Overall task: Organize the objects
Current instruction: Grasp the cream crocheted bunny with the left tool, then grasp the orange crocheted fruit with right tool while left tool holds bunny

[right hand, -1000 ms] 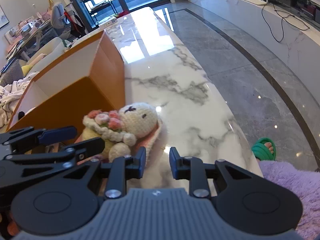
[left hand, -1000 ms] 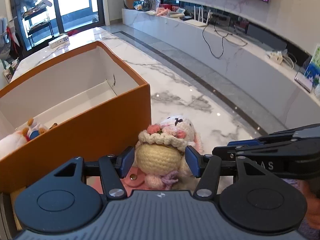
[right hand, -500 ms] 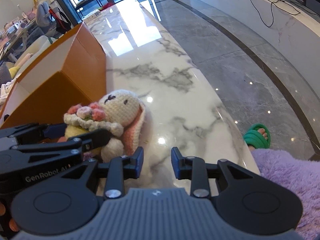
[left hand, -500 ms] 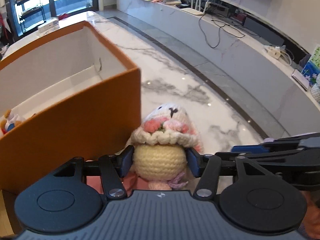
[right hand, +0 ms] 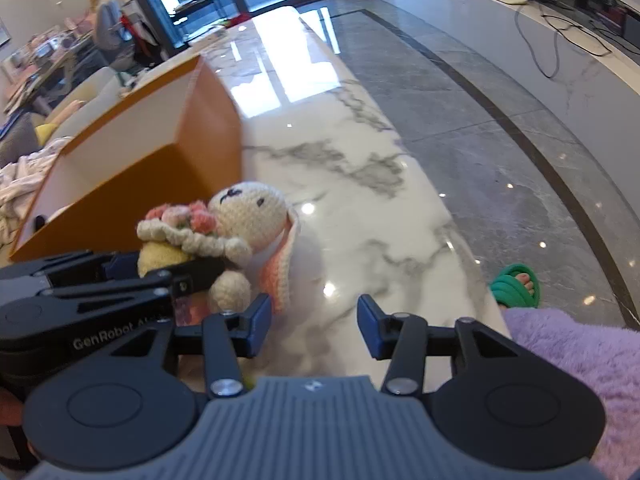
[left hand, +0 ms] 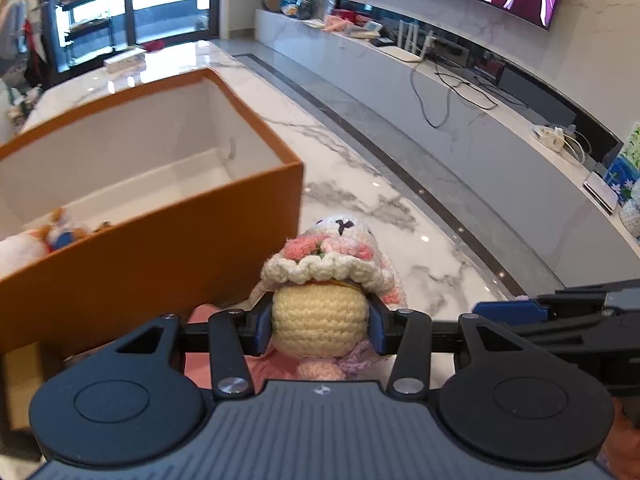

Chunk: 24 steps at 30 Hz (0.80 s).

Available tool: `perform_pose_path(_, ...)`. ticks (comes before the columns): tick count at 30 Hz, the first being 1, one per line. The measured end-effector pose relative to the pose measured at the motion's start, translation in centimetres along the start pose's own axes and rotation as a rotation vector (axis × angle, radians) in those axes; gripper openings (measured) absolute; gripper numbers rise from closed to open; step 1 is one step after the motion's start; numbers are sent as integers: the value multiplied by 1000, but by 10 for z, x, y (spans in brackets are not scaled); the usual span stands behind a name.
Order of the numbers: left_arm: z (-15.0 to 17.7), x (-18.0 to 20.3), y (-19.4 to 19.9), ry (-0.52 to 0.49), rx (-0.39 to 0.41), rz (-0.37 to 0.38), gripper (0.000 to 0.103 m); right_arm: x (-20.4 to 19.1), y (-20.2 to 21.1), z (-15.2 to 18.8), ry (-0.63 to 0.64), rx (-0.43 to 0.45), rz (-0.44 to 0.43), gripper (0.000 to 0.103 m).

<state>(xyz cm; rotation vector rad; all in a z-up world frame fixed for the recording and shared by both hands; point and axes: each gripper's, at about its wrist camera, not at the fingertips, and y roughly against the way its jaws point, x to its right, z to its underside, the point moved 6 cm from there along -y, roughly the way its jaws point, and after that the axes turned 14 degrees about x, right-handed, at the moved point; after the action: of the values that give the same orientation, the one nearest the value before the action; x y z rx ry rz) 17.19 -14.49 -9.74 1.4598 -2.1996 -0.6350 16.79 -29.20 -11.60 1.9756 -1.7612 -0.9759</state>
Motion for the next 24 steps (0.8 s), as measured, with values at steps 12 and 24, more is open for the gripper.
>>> perform_pose_path(12,3,-10,49,38,36,-22,53,-45,6,54,167,-121,-50,63)
perform_pose_path(24,1,-16,65,54,77,-26,53,-57,-15,65,182,-165,-34,55)
